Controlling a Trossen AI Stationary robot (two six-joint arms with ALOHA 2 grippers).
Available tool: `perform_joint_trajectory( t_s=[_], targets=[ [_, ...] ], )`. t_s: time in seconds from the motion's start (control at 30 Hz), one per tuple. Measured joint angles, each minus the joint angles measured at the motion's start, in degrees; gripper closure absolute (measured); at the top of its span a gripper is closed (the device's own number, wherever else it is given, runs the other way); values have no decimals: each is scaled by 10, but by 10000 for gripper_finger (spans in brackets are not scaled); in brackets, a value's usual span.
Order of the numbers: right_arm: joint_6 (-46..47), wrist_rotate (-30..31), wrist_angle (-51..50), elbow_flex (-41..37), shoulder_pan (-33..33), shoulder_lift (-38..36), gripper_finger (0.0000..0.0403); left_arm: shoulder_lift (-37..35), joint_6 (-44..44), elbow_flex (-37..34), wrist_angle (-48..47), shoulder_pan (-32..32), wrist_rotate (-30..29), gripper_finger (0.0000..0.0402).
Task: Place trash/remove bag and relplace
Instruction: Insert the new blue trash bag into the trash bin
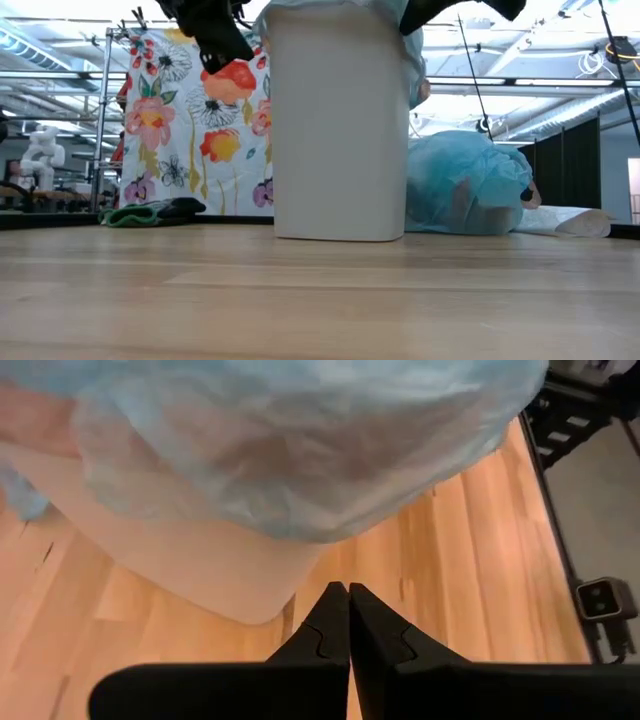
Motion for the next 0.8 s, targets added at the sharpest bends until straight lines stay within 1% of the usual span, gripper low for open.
perform_joint_trajectory(
  t_s=[0.23,0.37,0.43,0.53,0.63,0.8],
  targets=[
    [7,15,7,0,38,-44,403,-60,-9,0,-12,1,-1,401],
    [7,16,6,0,46,-61,403,-86,-3,0,-19,4,-43,401],
    [1,16,7,0,44,-63,403,-94,8,0,-4,10,-58,401],
    [-6,16,7,0,33,-63,403,-94,10,0,29,21,-61,401],
    [-8,16,9,0,22,-63,403,-79,19,0,52,25,-61,401],
    [-10,13,10,0,0,-63,403,-53,20,0,55,28,-61,401]
  ],
)
